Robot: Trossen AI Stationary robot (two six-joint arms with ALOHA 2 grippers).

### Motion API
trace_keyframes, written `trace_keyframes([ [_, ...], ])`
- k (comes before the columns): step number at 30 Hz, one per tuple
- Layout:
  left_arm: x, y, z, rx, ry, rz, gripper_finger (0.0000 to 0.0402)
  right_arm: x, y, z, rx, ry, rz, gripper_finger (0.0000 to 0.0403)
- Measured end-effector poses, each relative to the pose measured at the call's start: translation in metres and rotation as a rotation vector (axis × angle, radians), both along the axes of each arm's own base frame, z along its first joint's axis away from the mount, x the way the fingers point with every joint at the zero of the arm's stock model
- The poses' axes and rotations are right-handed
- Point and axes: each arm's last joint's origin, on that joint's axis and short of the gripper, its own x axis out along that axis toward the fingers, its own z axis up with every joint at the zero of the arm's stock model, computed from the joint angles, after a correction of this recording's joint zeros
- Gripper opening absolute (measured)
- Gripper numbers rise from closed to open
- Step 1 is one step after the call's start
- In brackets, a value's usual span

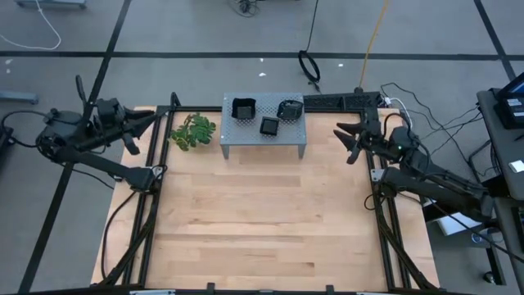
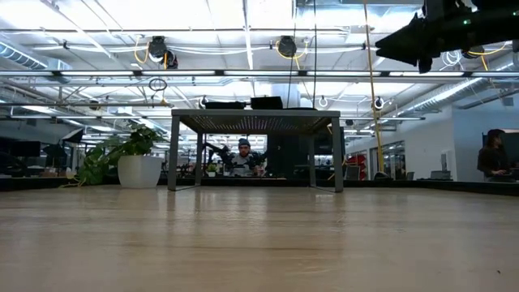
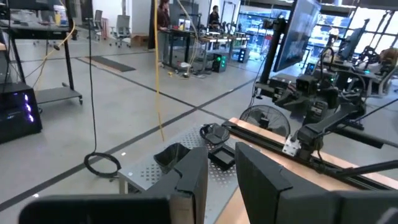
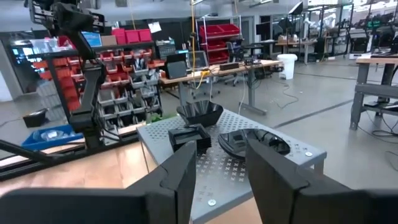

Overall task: Pick & Place Mini shaped plates
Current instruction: Return to Home Position

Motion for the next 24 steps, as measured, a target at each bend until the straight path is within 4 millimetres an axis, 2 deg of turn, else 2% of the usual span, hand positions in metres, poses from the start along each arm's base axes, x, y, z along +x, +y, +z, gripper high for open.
trace_keyframes([
  [6,0.0,0.0,0.0,-0.002,0.001,-0.016,0.0086,-0.001,0.0,-0.014,0.012,0.007,-0.023,0.0125],
  [12,0.001,-0.001,-0.001,-0.005,0.009,-0.052,0.0086,0.0,-0.004,-0.045,0.077,0.033,-0.103,0.0125],
  [20,0.006,-0.003,-0.005,-0.026,0.014,-0.058,0.0086,-0.001,-0.003,-0.07,-0.017,-0.204,-0.094,0.0125],
  [24,0.021,-0.008,-0.022,-0.035,0.049,-0.084,0.0086,-0.004,-0.001,-0.062,-0.078,-0.333,-0.088,0.0125],
])
